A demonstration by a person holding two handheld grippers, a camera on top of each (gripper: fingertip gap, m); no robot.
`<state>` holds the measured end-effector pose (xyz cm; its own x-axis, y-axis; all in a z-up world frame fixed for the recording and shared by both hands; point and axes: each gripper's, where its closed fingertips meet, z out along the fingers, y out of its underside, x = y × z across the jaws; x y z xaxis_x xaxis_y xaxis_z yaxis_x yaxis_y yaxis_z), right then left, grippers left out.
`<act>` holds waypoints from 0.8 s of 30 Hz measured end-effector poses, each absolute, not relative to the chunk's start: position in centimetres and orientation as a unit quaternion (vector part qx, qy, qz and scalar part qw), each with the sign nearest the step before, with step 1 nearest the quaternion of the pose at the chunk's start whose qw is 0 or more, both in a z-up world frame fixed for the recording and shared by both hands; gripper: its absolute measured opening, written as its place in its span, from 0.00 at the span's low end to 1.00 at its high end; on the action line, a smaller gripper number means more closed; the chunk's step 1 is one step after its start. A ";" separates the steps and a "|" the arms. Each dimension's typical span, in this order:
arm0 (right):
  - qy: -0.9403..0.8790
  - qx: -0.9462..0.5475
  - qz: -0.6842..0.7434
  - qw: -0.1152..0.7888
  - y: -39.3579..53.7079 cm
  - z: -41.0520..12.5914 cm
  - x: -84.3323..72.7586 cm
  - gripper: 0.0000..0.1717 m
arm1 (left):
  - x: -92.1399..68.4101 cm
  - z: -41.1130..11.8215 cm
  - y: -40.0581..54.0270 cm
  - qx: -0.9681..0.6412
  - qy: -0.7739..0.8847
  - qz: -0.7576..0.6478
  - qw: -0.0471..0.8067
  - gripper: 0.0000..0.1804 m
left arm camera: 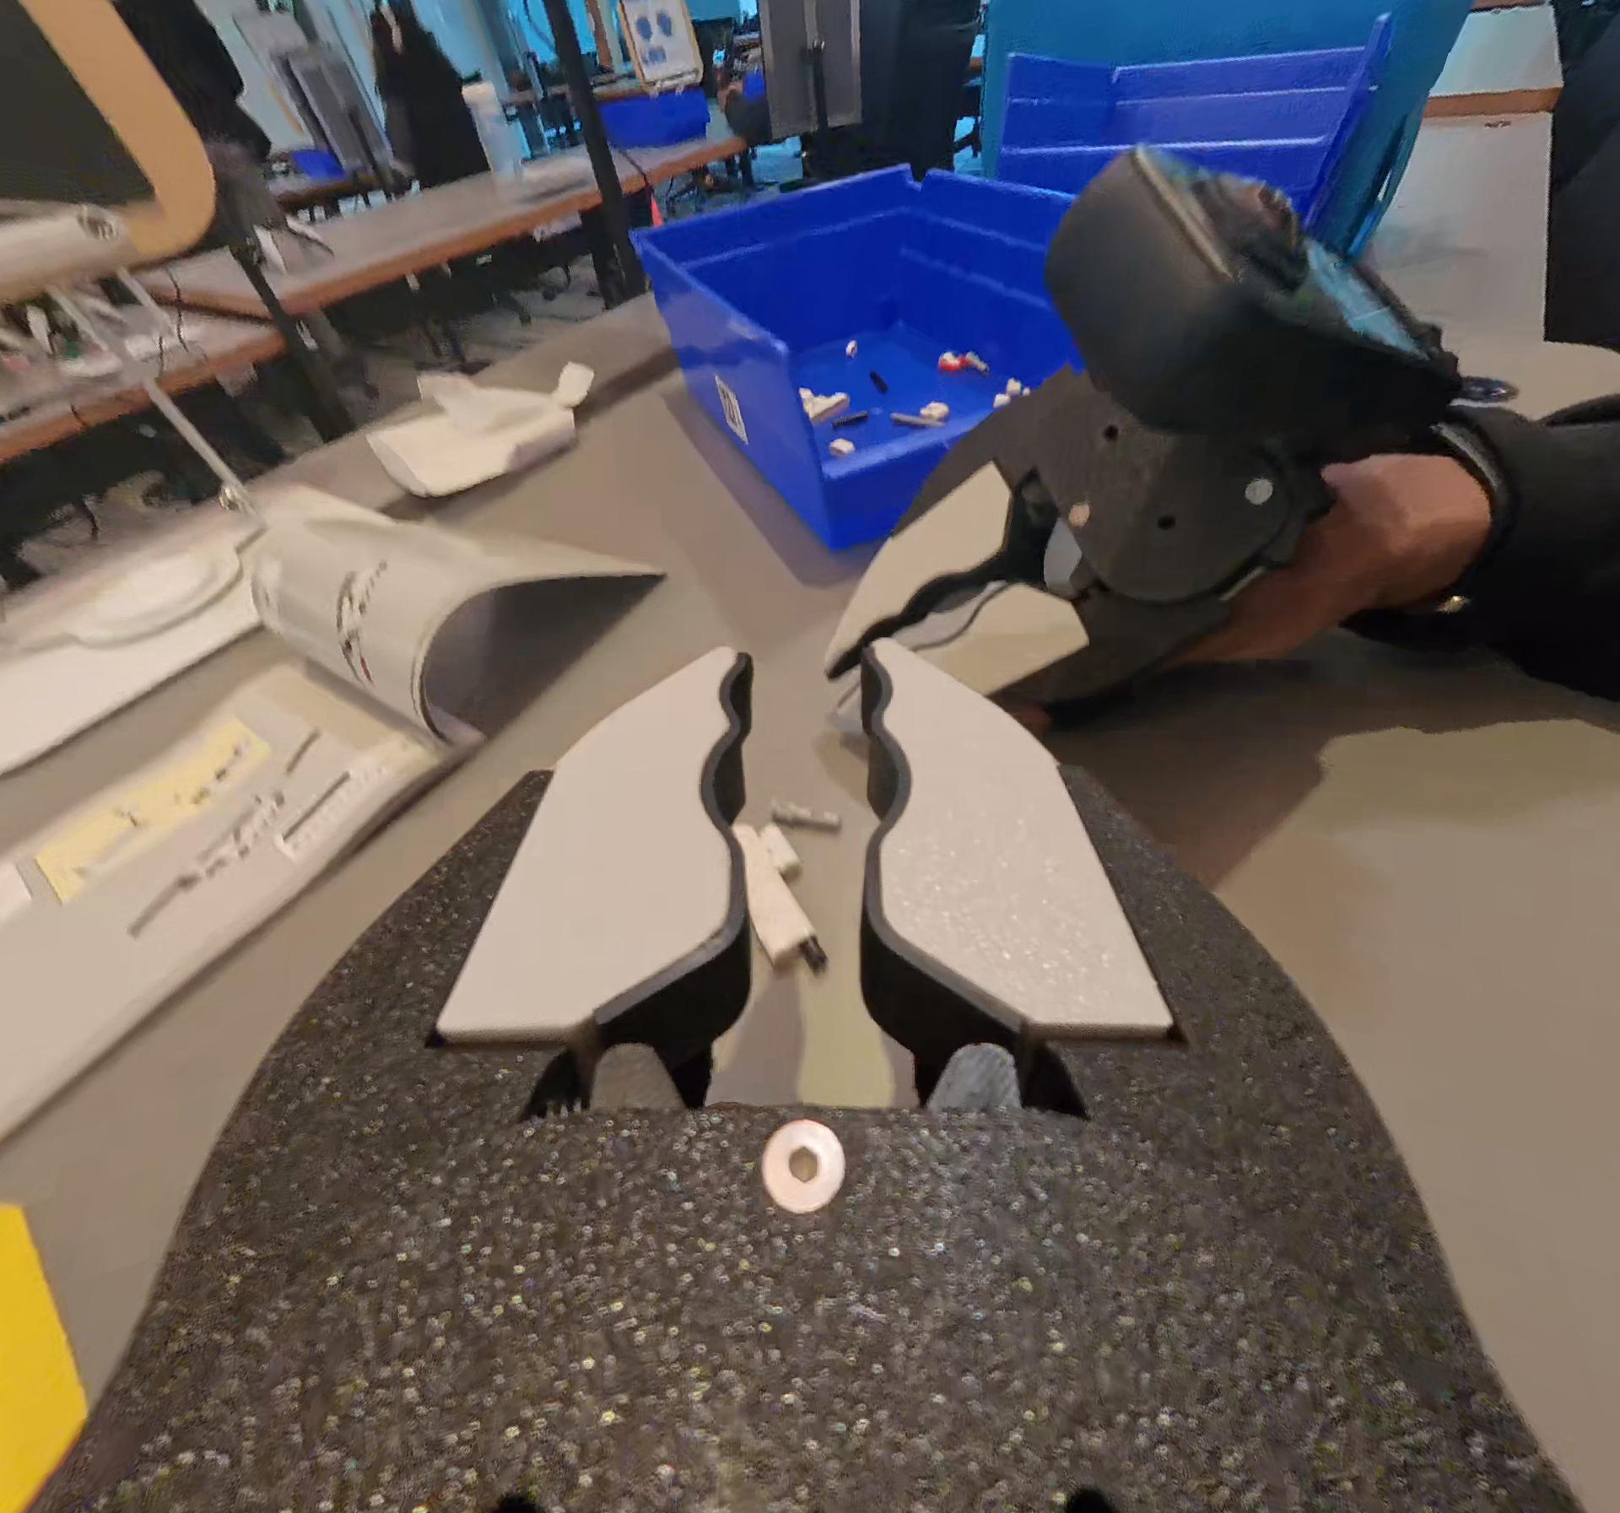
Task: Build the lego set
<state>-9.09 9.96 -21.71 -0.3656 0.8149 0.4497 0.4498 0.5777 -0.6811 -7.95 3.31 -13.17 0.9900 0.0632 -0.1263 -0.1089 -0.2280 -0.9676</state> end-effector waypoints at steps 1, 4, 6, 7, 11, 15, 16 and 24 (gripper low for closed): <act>-0.793 -0.399 0.228 0.399 10.0 -21.7 -9.2 0.06 | -8.1 -12.9 3.9 -0.780 0.027 0.074 0.621 0.12; -0.788 -0.404 0.221 0.410 10.3 -21.6 -9.7 0.06 | -8.6 -13.0 5.9 -0.788 0.060 0.079 0.607 0.12; -0.783 -0.408 0.220 0.416 10.4 -21.5 -10.3 0.06 | -9.2 -13.3 6.9 -0.788 0.071 0.080 0.607 0.12; -0.780 -0.411 0.223 0.415 10.4 -21.4 -10.6 0.06 | -9.6 -13.4 7.3 -0.784 0.074 0.086 0.610 0.11; -0.769 -0.435 0.247 0.399 10.3 -21.2 -12.0 0.07 | -10.9 -14.2 8.1 -0.772 0.078 0.105 0.622 0.11; -0.764 -0.446 0.227 0.407 10.7 -21.4 -12.8 0.07 | -11.5 -15.4 7.3 -0.769 0.065 0.085 0.631 0.12; -0.763 -0.446 0.219 0.413 10.7 -21.4 -13.1 0.07 | -11.4 -15.4 7.0 -0.770 0.056 0.060 0.632 0.13; -0.763 -0.449 0.203 0.418 11.0 -21.7 -13.9 0.06 | -11.5 -14.6 5.7 -0.754 0.033 -0.001 0.656 0.13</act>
